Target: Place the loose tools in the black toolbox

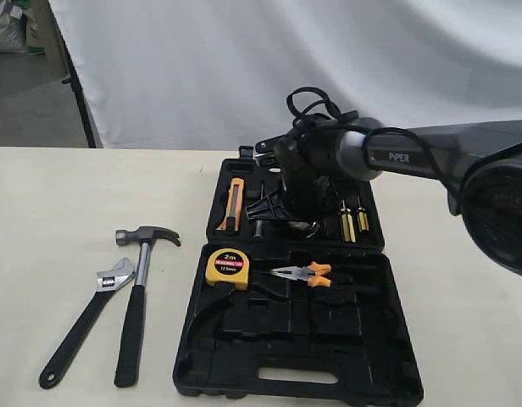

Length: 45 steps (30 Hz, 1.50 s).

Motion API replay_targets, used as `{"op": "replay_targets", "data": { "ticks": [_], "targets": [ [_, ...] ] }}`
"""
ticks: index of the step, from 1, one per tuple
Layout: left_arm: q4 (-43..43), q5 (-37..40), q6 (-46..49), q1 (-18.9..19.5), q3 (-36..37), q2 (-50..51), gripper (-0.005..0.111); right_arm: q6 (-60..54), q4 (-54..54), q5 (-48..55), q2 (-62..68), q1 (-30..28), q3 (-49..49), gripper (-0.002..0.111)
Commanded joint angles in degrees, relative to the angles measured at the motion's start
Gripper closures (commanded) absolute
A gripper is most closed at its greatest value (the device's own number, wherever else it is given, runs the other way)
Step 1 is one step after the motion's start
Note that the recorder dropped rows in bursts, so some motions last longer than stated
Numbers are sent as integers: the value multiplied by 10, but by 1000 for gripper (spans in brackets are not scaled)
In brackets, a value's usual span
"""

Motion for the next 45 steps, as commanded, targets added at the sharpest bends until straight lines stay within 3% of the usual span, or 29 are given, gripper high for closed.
{"op": "replay_targets", "data": {
  "ticks": [1,3,9,12,20,23,30,32,33,35,36,37,45],
  "targets": [
    [-2,1,-4,2,2,-2,106,3,7,-3,23,0,2,108],
    [-2,1,-4,2,2,-2,106,3,4,2,26,0,2,103],
    [-2,1,-4,2,2,-2,106,3,-4,20,27,0,2,56],
    [-2,1,-4,2,2,-2,106,3,1,21,26,0,2,40],
    [-2,1,-4,2,2,-2,106,18,0,20,-12,0,2,9],
    [-2,1,-4,2,2,-2,106,18,-12,20,-34,-1,2,4],
    [-2,1,-4,2,2,-2,106,18,-21,5,-83,-3,2,11],
    [-2,1,-4,2,2,-2,106,18,-19,-6,-82,-3,4,18],
    [-2,1,-4,2,2,-2,106,18,-19,-8,-79,-3,4,27],
    [-2,1,-4,2,2,-2,106,14,-19,-7,-70,-3,4,54],
    [-2,1,-4,2,2,-2,106,15,-19,-7,-64,-3,4,73],
    [-2,1,-4,2,2,-2,106,18,-19,-5,-58,-3,4,109],
    [-2,1,-4,2,2,-2,106,18,3,-6,17,-3,4,106]
  ]
}}
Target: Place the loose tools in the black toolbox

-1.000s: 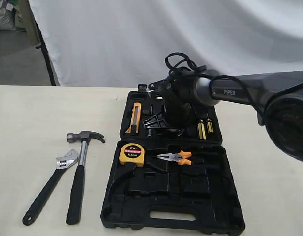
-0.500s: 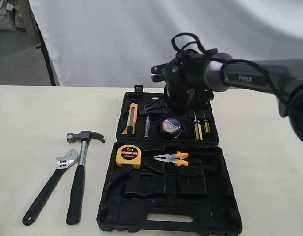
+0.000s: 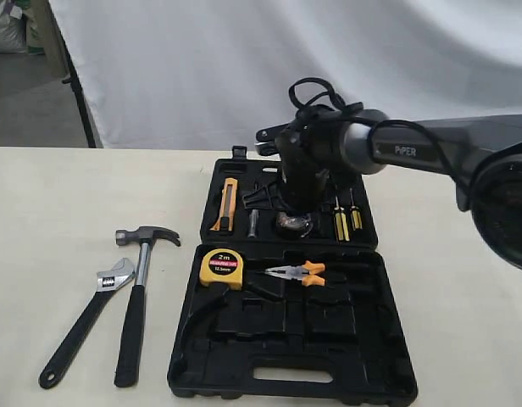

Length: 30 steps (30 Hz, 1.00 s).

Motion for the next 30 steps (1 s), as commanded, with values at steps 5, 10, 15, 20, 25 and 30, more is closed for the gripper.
{"op": "replay_targets", "data": {
  "ticks": [5,10,15,20,25,30],
  "targets": [
    [-2,1,-4,2,2,-2,106,-5,21,4,31,-3,3,106],
    [-2,1,-4,2,2,-2,106,-5,15,-3,-33,-3,3,106],
    [-2,1,-4,2,2,-2,106,-5,3,5,-57,-3,3,106],
    [-2,1,-4,2,2,-2,106,-5,15,11,-22,-25,11,106],
    [-2,1,-4,2,2,-2,106,-26,39,3,26,-26,16,106],
    [-2,1,-4,2,2,-2,106,-27,34,4,-19,-23,16,106]
  ]
}}
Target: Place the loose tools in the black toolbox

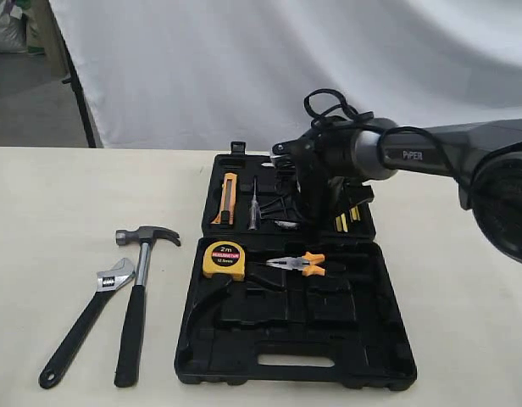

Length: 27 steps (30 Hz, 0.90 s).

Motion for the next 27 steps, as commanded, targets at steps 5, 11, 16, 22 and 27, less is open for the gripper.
{"op": "replay_targets", "data": {
  "ticks": [5,11,16,22,27],
  "targets": [
    [-2,1,-4,2,2,-2,106,0,-13,-6,-71,2,3,106],
    [-2,1,-4,2,2,-2,106,2,-17,-44,-74,2,3,106],
    [-2,1,-4,2,2,-2,106,3,-9,-78,-43,2,3,106],
    [-2,1,-4,2,2,-2,106,3,-9,-78,9,2,3,106],
    [-3,1,-4,2,2,-2,106,3,-9,-78,5,3,3,106]
  ]
}}
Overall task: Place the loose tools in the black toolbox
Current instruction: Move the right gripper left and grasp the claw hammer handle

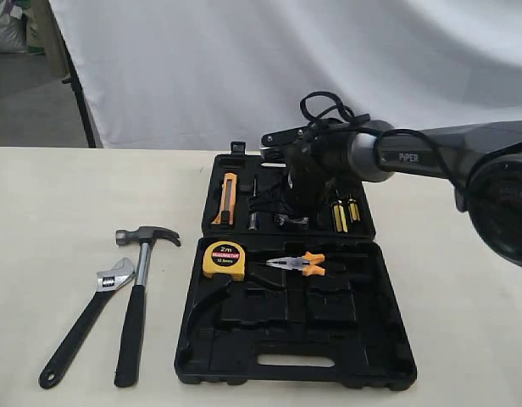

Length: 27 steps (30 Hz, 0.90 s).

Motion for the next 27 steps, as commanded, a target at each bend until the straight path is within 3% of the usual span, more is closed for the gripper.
{"op": "replay_targets", "data": {
  "ticks": [1,12,16,23,27],
  "targets": [
    [-3,1,-4,2,2,-2,106,3,2,5,-6,0,2,106],
    [-3,1,-4,2,2,-2,106,4,7,-16,-87,0,2,106],
    [-2,1,-4,2,2,-2,106,-5,73,-23,-87,6,2,106],
    [-2,1,-4,2,2,-2,106,-275,306,-38,-79,64,2,109],
    [-2,1,-4,2,2,-2,106,-308,340,-38,-66,100,2,109]
  ]
}}
